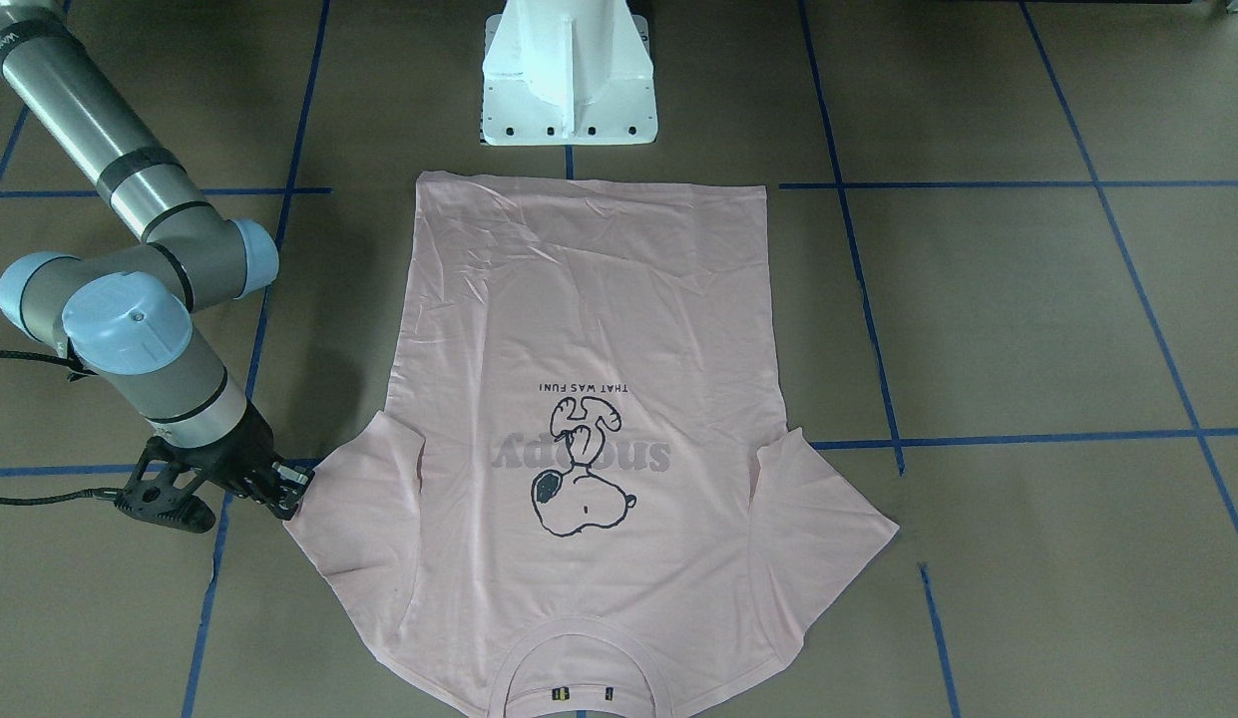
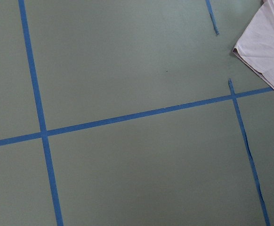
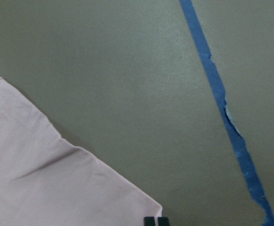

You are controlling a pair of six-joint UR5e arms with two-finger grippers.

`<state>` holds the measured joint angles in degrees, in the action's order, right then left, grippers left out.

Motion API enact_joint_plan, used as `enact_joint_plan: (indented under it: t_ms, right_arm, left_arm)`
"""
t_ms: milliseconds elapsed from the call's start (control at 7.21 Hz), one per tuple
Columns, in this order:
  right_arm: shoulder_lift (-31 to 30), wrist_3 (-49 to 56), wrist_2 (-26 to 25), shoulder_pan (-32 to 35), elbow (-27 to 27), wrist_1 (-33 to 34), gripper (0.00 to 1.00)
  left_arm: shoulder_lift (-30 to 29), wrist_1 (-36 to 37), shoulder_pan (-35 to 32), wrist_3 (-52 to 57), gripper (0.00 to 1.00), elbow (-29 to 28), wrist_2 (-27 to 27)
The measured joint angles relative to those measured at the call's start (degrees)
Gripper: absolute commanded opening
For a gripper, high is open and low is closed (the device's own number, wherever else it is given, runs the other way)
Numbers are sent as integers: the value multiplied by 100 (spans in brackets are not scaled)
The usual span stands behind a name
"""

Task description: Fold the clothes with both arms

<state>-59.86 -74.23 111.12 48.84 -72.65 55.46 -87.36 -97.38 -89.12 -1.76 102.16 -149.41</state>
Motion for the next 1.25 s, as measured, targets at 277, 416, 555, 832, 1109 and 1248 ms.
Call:
enact_joint_plan:
  t_ms: [277,416,555,832,1109,1248]
  right_arm:
    - [225,-412,-19,-141,-124,38,0]
    - [389,-512,-62,-254,-118,47,0]
    - [590,-593,-151,-343,-55,105,0]
    - [1123,-735,-586,-495,370,242,0]
    - [1538,-744,-823,-525,816,274,15]
    - [1648,-715,-870,-495,951,294,99]
  left_arm:
    - [0,-2,0,4,100,19,2]
    - [-2,-6,0,12,100,21,4]
    - [-6,-8,0,15,100,22,2]
    - [-8,-9,0,17,100,23,0]
    - [-9,-9,0,14,100,23,0]
    - [-9,-9,0,14,100,23,0]
